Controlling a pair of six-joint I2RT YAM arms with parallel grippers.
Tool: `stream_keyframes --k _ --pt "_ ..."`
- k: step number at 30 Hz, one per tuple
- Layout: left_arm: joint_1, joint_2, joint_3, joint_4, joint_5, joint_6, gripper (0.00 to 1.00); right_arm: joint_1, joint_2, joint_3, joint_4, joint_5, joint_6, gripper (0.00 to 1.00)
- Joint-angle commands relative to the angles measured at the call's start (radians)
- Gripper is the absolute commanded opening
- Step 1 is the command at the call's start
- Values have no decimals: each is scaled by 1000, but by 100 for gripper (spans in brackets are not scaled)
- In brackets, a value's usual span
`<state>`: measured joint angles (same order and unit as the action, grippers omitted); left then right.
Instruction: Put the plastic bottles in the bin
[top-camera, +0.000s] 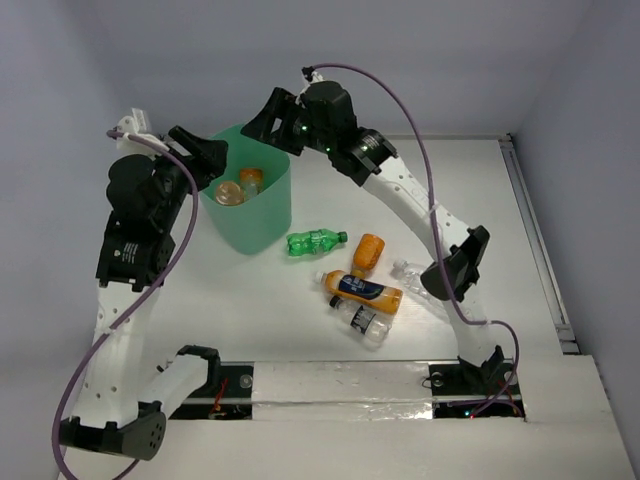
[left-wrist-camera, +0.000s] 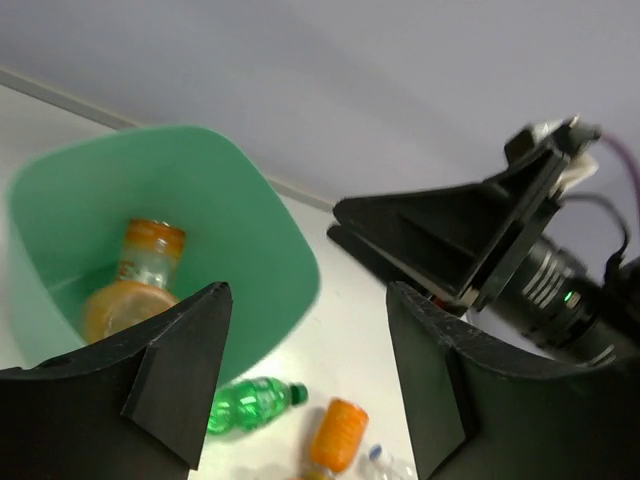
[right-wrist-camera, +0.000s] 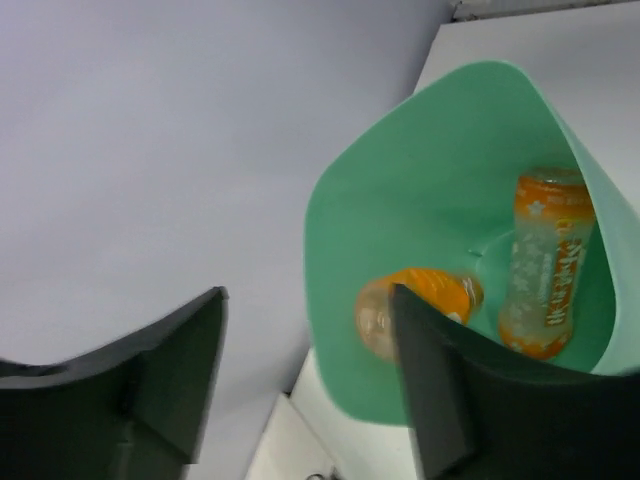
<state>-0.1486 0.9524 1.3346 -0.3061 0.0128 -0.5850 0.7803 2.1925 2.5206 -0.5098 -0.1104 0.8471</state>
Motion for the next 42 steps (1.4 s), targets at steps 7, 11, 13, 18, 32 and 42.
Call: stream_keyframes --k 7,11,13,18,32,42 --pt "-460 132 -27 -11 -14 28 22 -81 -655 -677 112 152 -131 2" --pt "-606 170 -130 16 -96 -25 5 -153 -982 -1133 91 193 -114 0" --pt "-653 201 -178 25 -125 -76 2 -194 -1161 -1351 56 193 -100 0" --pt "-766 322 -196 88 -169 -89 7 -205 -1424 -1623 -96 230 -5 0" --pt "-786 873 155 22 -135 137 80 -205 -1725 -1872 -285 123 90 21" --pt "-786 1066 313 -25 -74 205 81 -205 -1668 -1853 -294 -35 -51 60"
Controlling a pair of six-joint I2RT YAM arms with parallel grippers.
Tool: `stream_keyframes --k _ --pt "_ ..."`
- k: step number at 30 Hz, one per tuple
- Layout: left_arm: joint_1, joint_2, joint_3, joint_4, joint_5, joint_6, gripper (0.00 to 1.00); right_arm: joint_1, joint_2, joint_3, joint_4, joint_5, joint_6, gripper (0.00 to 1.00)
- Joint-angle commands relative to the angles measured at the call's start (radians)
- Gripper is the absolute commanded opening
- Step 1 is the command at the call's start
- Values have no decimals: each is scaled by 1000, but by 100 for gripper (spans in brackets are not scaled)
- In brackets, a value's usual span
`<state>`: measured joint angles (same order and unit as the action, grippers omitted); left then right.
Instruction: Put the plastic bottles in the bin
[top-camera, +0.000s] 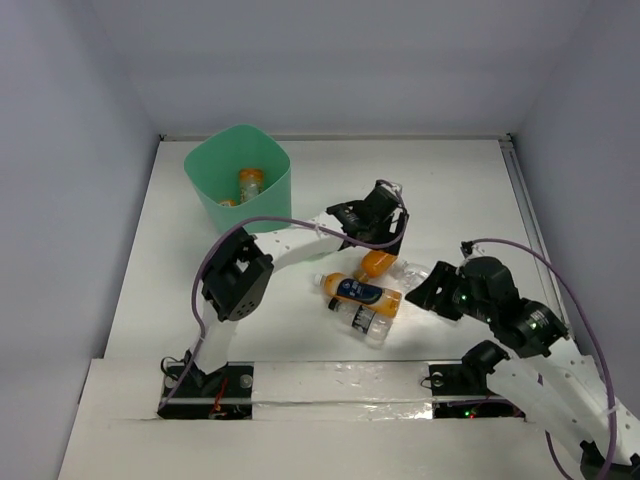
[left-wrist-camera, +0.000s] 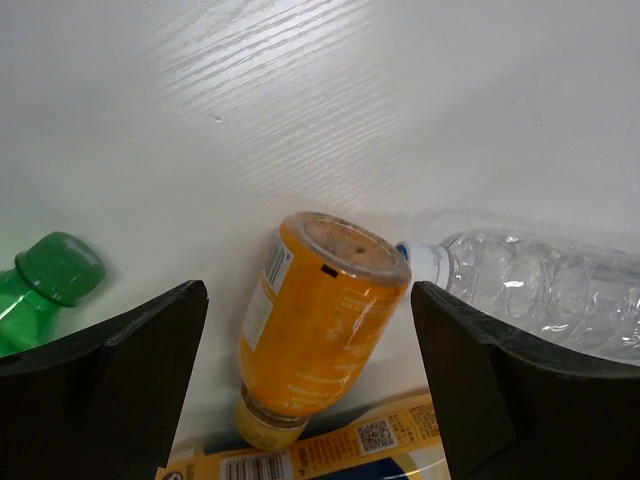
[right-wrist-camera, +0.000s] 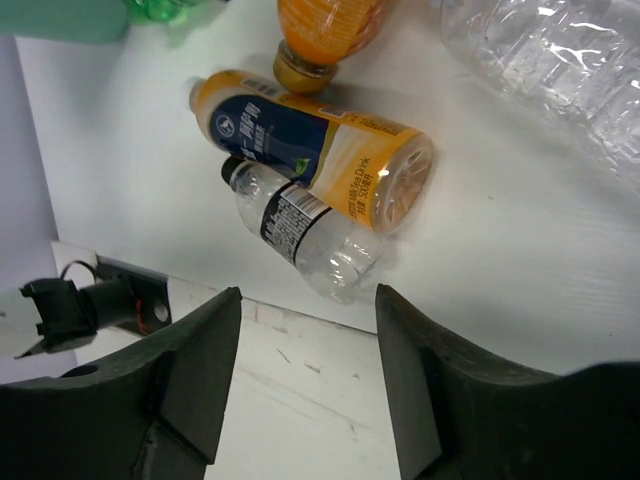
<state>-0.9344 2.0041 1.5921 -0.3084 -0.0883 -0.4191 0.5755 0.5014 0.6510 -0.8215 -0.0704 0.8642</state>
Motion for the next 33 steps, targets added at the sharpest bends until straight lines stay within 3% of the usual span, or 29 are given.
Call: stream_keyframes --k 1,12,18,22,26,29,33 --pt "0 25 58 -21 41 39 81 0 34 16 33 -87 -80 63" --pt "0 91 42 -17 84 25 79 0 170 29 136 -246 -228 67" --pt "0 82 35 -11 82 16 67 10 209 15 160 -281 -255 77" --pt "0 62 31 -8 59 13 49 30 253 4 188 -310 -289 79" --pt "12 -5 35 -8 55 2 41 83 314 19 229 -310 -300 74" --pt "38 -71 46 -5 52 -9 41 133 362 45 257 -293 -298 65" --pt "86 -166 74 -31 38 -18 41 208 422 76 274 -235 -297 61"
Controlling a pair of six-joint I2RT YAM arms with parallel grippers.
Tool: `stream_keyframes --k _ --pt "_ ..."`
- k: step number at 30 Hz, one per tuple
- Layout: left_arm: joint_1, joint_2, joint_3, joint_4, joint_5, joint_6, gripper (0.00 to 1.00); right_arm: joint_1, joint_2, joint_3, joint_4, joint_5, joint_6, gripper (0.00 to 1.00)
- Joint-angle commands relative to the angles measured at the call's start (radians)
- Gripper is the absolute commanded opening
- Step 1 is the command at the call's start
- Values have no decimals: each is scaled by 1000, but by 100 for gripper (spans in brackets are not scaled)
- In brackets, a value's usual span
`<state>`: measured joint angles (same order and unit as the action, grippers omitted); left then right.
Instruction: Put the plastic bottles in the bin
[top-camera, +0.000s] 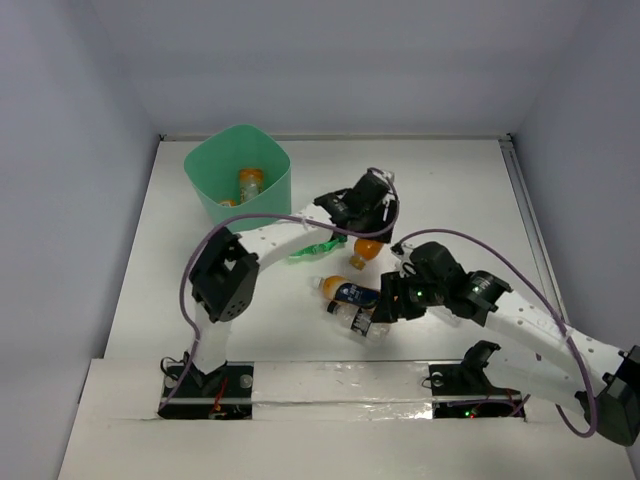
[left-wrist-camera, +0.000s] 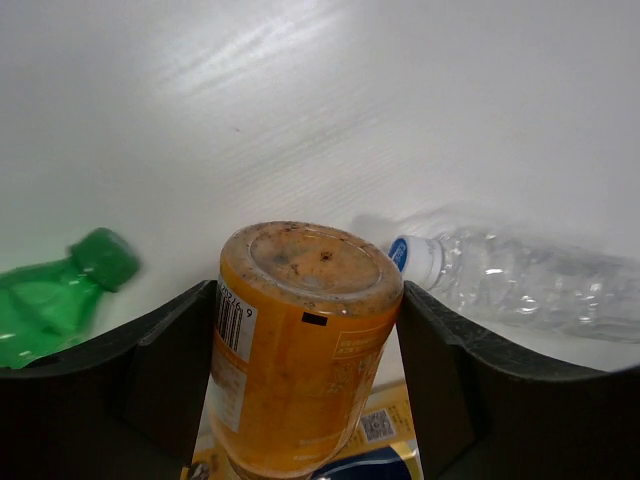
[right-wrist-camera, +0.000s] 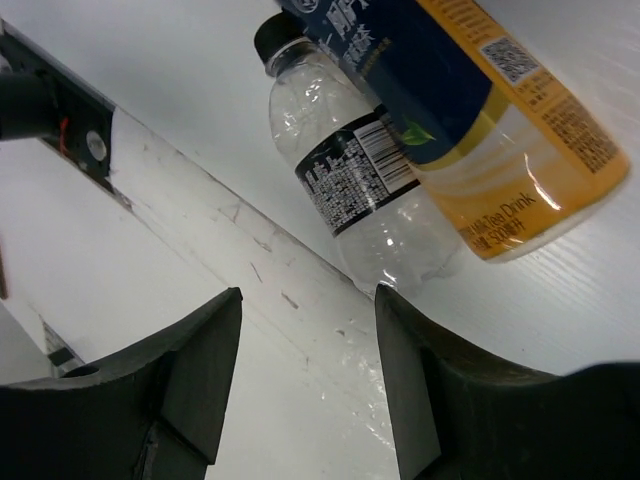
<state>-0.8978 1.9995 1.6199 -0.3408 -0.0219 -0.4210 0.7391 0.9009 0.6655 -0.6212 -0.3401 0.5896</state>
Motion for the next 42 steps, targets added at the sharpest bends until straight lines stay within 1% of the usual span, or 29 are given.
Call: stream_keyframes --k 1,3,5,8,10,13,14,17,18,21,23,25,28,33,36,38,42 --pt "63 -183 49 -1 -33 -19 41 80 44 74 83 67 -20 61" --pt "95 -257 57 -6 -36 -27 40 109 64 82 101 90 -20 61" --pt "149 -329 64 -7 -38 -39 38 149 102 101 103 150 -28 62" --pt "233 -427 70 -6 -29 -59 38 190 157 121 103 233 -49 69" --pt "290 -494 72 -4 -35 -62 39 223 191 129 95 285 -68 72" --pt "342 -550 74 -12 -52 -65 39 287 266 177 71 340 -96 76" --pt "377 -580 72 -17 -59 -65 39 301 286 187 64 370 -102 77" --pt "436 -640 51 -23 -82 -58 39 351 357 215 61 412 -100 78" --pt "485 -653 44 -26 -87 -58 39 362 372 221 60 423 -99 78" --pt "575 -700 6 -27 -98 -55 40 390 426 247 58 447 -94 79" --pt "608 -726 -17 -21 -134 -44 40 425 473 273 45 469 -93 79" --pt "631 -734 -47 -6 -157 -30 40 447 506 292 25 489 -91 79" --pt "631 -725 -80 19 -231 1 40 474 569 318 11 504 -77 78" --pt "631 -713 -156 91 -337 48 42 520 645 345 9 512 -57 73" --pt "631 -699 -182 115 -354 62 47 529 665 356 2 527 -50 74" --pt "631 -693 -212 125 -355 60 52 529 688 364 2 533 -53 77" --pt "631 -706 -268 158 -337 56 59 529 721 410 -49 590 -47 77"
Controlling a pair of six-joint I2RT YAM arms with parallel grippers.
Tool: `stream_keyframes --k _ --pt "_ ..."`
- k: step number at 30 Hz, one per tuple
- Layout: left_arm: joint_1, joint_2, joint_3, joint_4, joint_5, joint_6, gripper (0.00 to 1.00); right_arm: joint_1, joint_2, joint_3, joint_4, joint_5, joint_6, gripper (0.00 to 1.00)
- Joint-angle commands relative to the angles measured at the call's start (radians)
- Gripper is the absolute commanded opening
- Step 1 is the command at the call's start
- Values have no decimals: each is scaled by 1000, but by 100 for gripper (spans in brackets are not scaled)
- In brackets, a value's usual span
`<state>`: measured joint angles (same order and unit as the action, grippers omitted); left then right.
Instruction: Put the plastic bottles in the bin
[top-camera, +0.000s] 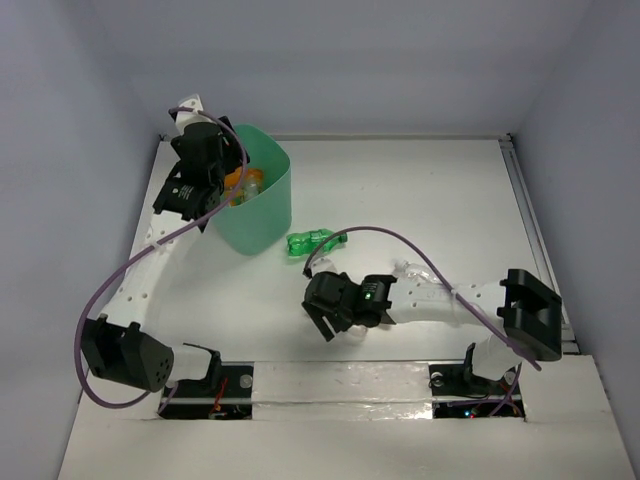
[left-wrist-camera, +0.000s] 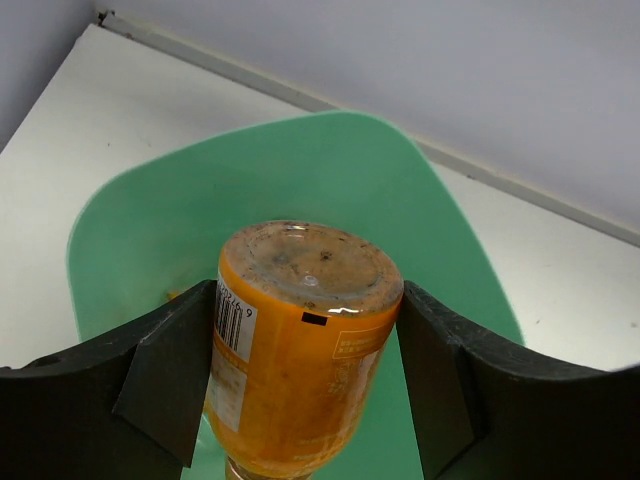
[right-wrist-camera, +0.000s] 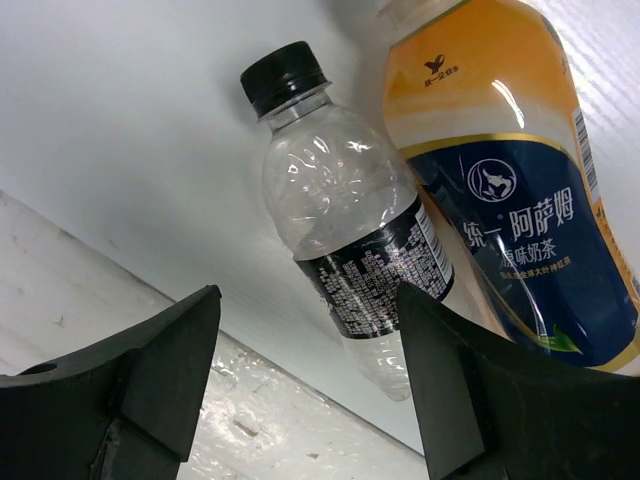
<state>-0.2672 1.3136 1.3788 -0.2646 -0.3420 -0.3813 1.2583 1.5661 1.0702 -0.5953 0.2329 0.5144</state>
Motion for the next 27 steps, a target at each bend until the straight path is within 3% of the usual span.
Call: stream_keyframes --k 1,5,11,15,27 --pt "0 -22 -30 80 -11 16 62 10 51 14 -92 17 27 76" --pt "0 -40 -30 64 24 18 73 10 -26 76 -156 31 24 72" --pt "0 -79 -15 25 109 -7 82 10 -35 119 -182 74 -8 76" --pt "0 -114 22 -16 165 -33 82 10 15 105 -178 120 -23 77" --pt "0 -263 16 -96 288 -100 81 10 124 45 -12 46 -83 78"
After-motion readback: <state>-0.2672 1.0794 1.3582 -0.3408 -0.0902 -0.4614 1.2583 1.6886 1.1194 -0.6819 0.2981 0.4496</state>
